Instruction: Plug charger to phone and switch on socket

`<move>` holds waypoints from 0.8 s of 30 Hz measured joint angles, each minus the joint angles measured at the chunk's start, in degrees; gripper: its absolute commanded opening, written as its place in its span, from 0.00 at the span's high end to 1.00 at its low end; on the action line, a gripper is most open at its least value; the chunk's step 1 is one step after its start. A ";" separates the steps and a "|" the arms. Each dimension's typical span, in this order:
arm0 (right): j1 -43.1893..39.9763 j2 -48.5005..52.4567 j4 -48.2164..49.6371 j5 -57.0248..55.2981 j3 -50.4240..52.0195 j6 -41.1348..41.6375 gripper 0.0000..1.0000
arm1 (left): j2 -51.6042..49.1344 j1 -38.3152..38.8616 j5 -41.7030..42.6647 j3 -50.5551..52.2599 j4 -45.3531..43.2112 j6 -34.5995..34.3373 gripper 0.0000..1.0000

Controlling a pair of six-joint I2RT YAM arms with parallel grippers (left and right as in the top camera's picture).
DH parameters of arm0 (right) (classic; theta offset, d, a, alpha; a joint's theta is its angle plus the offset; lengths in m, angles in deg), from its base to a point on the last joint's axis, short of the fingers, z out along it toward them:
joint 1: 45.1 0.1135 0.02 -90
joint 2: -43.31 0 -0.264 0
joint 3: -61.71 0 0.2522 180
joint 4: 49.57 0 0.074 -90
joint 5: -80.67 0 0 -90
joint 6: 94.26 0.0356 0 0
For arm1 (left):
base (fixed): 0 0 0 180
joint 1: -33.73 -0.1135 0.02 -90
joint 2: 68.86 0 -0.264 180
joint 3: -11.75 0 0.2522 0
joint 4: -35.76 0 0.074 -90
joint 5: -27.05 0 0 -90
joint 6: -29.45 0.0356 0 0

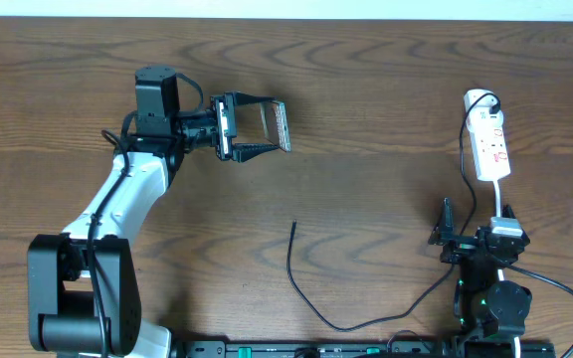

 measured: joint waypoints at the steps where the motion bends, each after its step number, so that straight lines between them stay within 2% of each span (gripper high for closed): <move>1: 0.00 0.00 0.00 -0.02 0.00 0.00 0.01 | 0.00 0.00 0.00 0.00 0.00 0.00 0.92; 24: 0.00 0.00 0.00 -0.02 0.00 0.00 0.01 | 0.00 0.00 -0.07 0.00 0.00 1.99 0.93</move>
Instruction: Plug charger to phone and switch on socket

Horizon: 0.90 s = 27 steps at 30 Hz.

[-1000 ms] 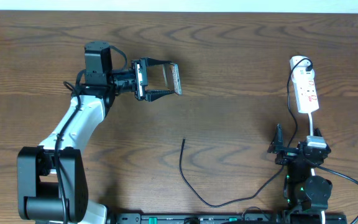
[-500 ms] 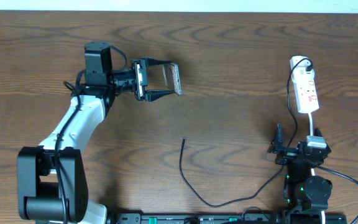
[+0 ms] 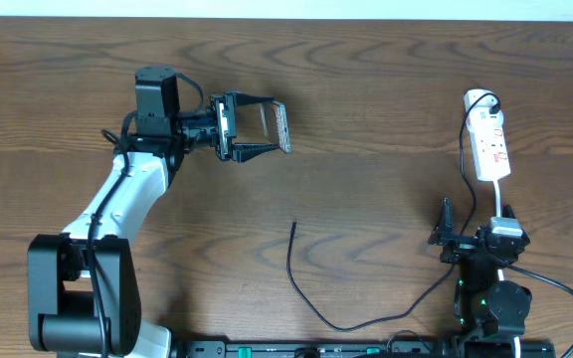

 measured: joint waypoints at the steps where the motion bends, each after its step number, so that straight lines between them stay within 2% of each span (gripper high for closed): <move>1: 0.00 0.00 0.00 0.00 0.00 0.00 0.01 | 0.00 0.00 0.00 0.00 0.00 0.04 0.93; 15: 0.00 0.00 0.00 0.02 0.00 0.17 0.01 | 0.00 0.00 -0.11 0.00 0.00 2.32 0.93; 21: 0.00 0.00 0.46 2.51 0.00 4.59 0.01 | 0.00 0.00 -1.05 0.00 -2.62 9.44 0.93; 27: 0.00 0.00 1.70 11.89 0.00 7.80 0.01 | 0.00 0.00 -3.41 0.00 -4.35 17.38 0.93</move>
